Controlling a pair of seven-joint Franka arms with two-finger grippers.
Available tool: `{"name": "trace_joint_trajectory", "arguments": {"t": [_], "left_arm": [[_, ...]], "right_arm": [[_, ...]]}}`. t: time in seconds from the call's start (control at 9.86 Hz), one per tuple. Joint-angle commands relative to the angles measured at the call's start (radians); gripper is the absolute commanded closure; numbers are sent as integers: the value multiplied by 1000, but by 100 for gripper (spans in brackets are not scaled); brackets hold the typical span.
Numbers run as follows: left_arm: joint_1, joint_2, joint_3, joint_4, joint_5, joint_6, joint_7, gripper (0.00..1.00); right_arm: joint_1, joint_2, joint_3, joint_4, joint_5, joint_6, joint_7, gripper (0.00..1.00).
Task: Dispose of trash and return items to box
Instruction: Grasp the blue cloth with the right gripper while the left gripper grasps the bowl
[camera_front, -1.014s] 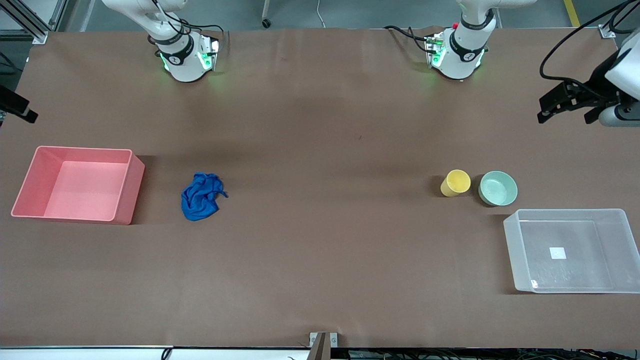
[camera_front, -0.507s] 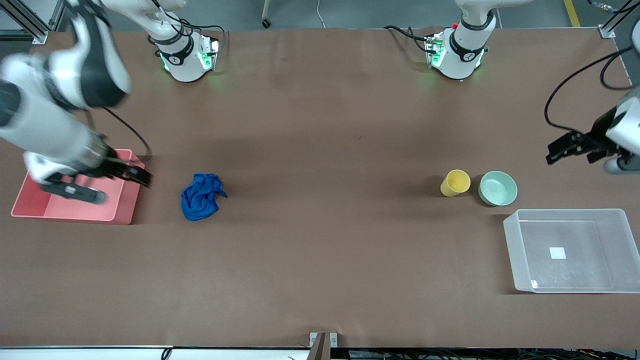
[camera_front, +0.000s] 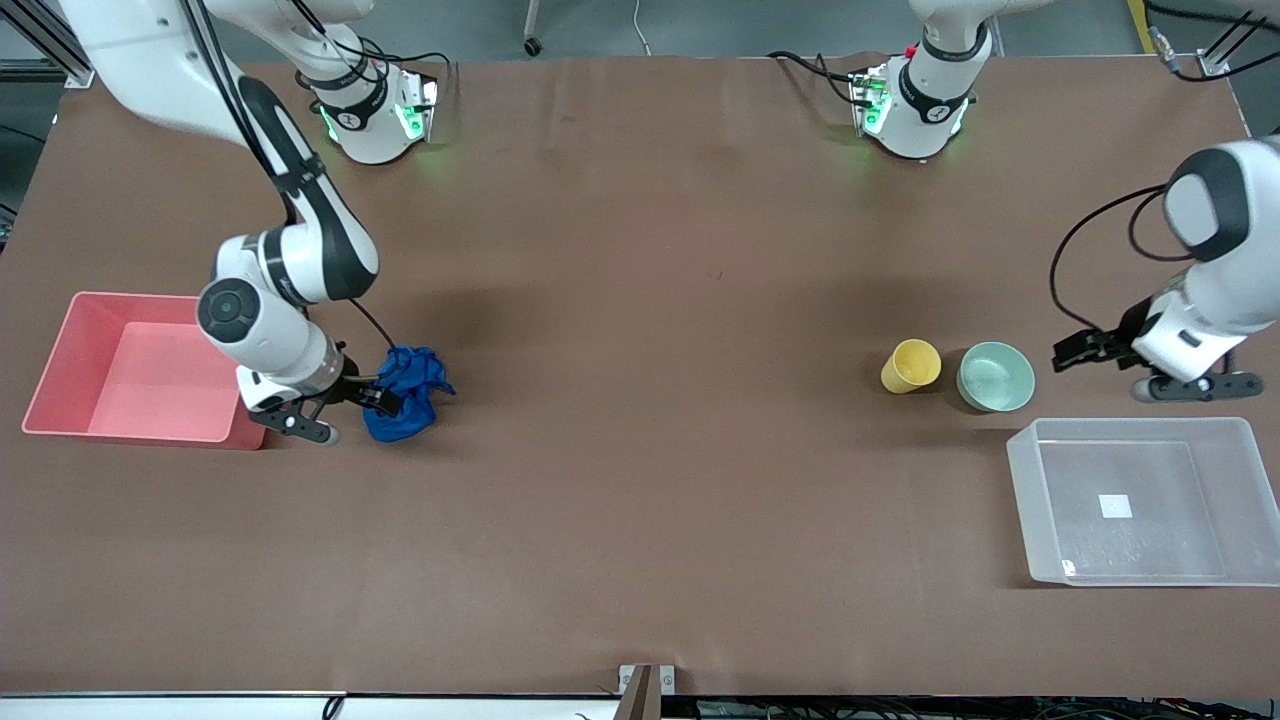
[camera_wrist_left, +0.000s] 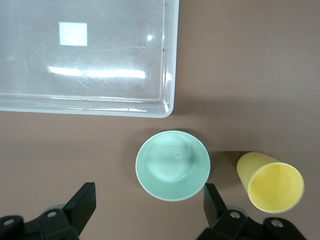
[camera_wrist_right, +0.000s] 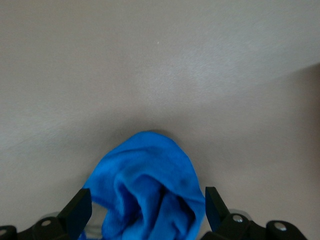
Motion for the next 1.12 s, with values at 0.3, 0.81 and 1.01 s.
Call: {"name": "trace_joint_trajectory", "arguments": {"t": [0.3, 0.81, 1.01], "left_arm": [[31, 168, -7, -82, 16, 195, 10, 5], [57, 271, -7, -83, 16, 223, 43, 21], [68, 291, -7, -83, 16, 255, 56, 49]], "right_arm": [[-6, 47, 6, -47, -15, 121, 22, 1], [-12, 41, 7, -49, -43, 95, 16, 99], [-9, -9, 19, 15, -41, -106, 20, 99]]}}
